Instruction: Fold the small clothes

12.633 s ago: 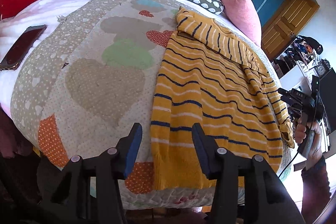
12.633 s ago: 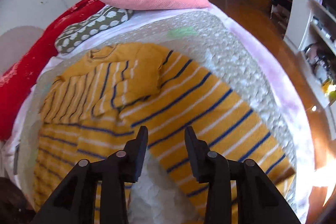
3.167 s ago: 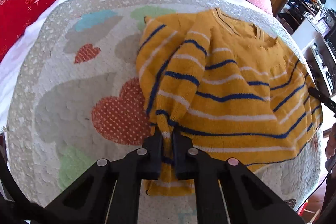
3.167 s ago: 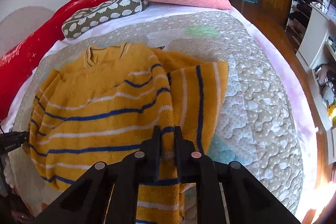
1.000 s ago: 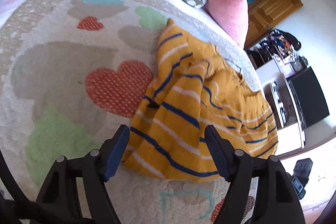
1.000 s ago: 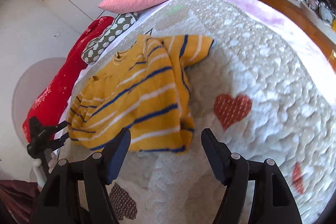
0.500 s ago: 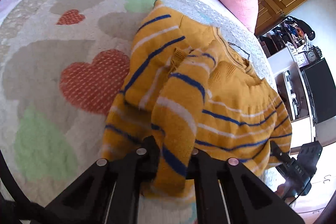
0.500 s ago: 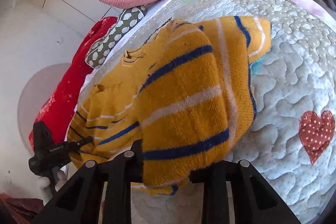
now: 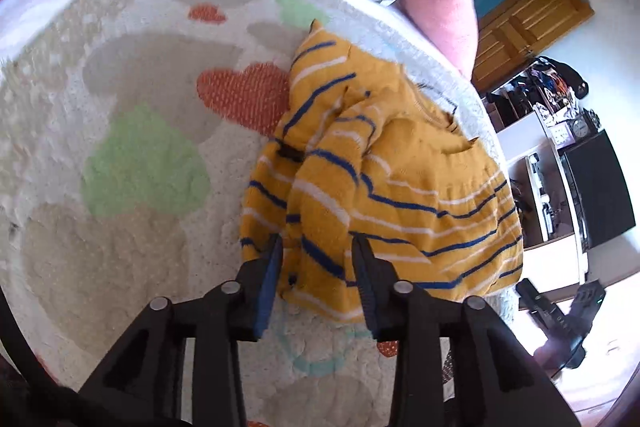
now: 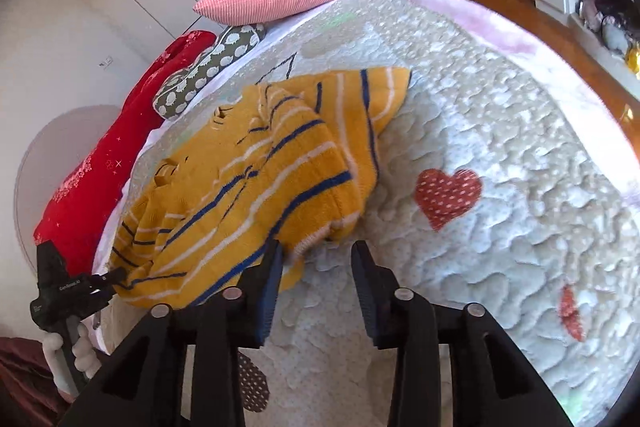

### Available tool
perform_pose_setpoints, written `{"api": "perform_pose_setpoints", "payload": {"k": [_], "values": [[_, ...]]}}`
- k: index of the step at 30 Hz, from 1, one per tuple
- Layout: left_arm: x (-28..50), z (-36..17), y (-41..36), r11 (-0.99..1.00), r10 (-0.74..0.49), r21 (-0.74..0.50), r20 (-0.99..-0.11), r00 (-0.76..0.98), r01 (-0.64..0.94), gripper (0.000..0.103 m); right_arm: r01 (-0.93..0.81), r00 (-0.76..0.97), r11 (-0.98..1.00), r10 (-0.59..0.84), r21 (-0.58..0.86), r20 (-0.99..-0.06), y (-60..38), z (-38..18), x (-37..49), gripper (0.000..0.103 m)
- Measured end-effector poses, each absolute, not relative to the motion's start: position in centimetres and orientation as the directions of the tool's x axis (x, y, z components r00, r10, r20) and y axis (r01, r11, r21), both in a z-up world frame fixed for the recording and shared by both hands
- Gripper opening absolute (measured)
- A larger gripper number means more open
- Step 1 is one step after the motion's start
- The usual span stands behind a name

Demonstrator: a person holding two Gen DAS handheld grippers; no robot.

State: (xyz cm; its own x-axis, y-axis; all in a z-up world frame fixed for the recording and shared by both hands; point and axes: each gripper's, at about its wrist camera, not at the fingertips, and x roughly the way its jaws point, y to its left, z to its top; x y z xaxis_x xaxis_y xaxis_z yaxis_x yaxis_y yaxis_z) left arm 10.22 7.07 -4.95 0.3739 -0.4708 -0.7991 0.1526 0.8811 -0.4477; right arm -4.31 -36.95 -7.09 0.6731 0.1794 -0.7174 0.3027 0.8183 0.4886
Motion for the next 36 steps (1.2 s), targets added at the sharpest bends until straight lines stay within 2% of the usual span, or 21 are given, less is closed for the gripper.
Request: {"api": "perform_pose_setpoints", "payload": {"k": [1,2,5,8,10,13,14,15,16,17,19,23,26,29,30,33,34,36], "values": [[10.0,-4.2,6.9,0.889,-0.457,-0.422,-0.792,0.404,0.178,0.042,0.303,0.682,0.836,0.144,0.457,-0.717,-37.1,-6.2,-4.7,0.041],[9.9,-3.3,6.5,0.895,-0.447,-0.395,-0.784,0.43,0.21,0.048,0.298,0.694,0.855,0.111,0.424,-0.711,-37.1,-5.2,-4.8,0.047],[10.9,-1.7,3.7,0.911,-0.396,-0.276,-0.796,0.458,0.307,0.052,0.251,0.731,0.902,0.062,0.352,-0.68,-36.7,-2.7,-3.1,0.069],[12.9,-1.8,-0.3,0.901,-0.321,-0.109,-0.819,0.476,0.42,0.061,0.175,0.741,0.941,0.067,0.288,-0.668,-35.2,-1.4,1.2,0.076],[14.8,-3.2,-2.7,0.89,-0.253,-0.008,-0.841,0.479,0.456,0.061,0.147,0.716,0.97,0.032,0.196,-0.697,-34.0,-1.8,5.4,0.079],[17.9,-6.3,-4.0,0.892,-0.203,0.007,-0.887,0.414,0.452,0.061,0.127,0.651,0.99,-0.04,0.057,-0.758,-32.4,-3.9,11.2,0.079],[18.7,-7.2,-3.9,0.893,-0.217,-0.031,-0.903,0.37,0.448,0.046,0.115,0.627,0.993,-0.04,0.041,-0.778,-32.3,-4.9,12.4,0.078],[19.2,-7.7,-3.6,0.891,-0.259,-0.099,-0.912,0.318,0.443,0.03,0.103,0.602,0.994,-0.032,0.038,-0.798,-32.1,-5.8,13.5,0.071],[19.5,-7.8,-3.0,0.891,-0.298,-0.158,-0.911,0.286,0.425,0.013,0.088,0.575,0.995,-0.008,0.052,-0.818,-32.1,-6.6,14.2,0.029],[19.6,-7.3,-2.5,0.894,-0.317,-0.18,-0.901,0.297,0.41,0.01,0.072,0.543,0.993,0.037,0.091,-0.839,-32.3,-7.2,14.8,0.007],[20.2,-6.1,-1.6,0.885,-0.371,-0.239,-0.88,0.297,0.398,0.008,0.085,0.552,0.984,0.086,0.159,-0.829,-33.1,-6.9,15.1,0.008],[23.4,-4.1,-0.9,0.906,-0.373,-0.257,-0.86,0.349,0.335,0.007,0.135,0.619,0.958,0.116,0.251,-0.776,-35.7,-3.8,15.9,0.007],[26.1,-4.5,-1.1,0.928,-0.343,-0.251,-0.864,0.369,0.277,0.009,0.18,0.647,0.948,0.087,0.264,-0.757,-37.2,-2.6,17.5,0.007],[28.3,-7.8,-1.6,0.97,-0.21,-0.152,-0.916,0.341,0.19,0.016,0.216,0.582,0.953,0.048,0.211,-0.812,-36.9,-5.0,19.6,0.01],[28.7,-8.9,-1.4,0.973,-0.206,-0.157,-0.925,0.321,0.172,0.017,0.222,0.541,0.959,0.03,0.177,-0.841,-36.6,-6.4,20.3,0.011],[28.1,-8.7,1.3,0.93,-0.367,-0.341,-0.876,0.313,0.136,0.026,0.273,0.511,0.941,0.036,0.202,-0.859,-37.2,-9.0,20.4,0.022],[27.7,-8.3,2.2,0.912,-0.411,-0.391,-0.859,0.306,0.127,0.031,0.288,0.535,0.925,0.059,0.247,-0.843,-37.9,-8.6,19.8,0.026],[26.3,-6.8,4.5,0.887,-0.459,-0.445,-0.824,0.331,0.123,0.035,0.303,0.595,0.9,0.079,0.314,-0.8,-39.2,-6.8,18.0,0.034]]}}
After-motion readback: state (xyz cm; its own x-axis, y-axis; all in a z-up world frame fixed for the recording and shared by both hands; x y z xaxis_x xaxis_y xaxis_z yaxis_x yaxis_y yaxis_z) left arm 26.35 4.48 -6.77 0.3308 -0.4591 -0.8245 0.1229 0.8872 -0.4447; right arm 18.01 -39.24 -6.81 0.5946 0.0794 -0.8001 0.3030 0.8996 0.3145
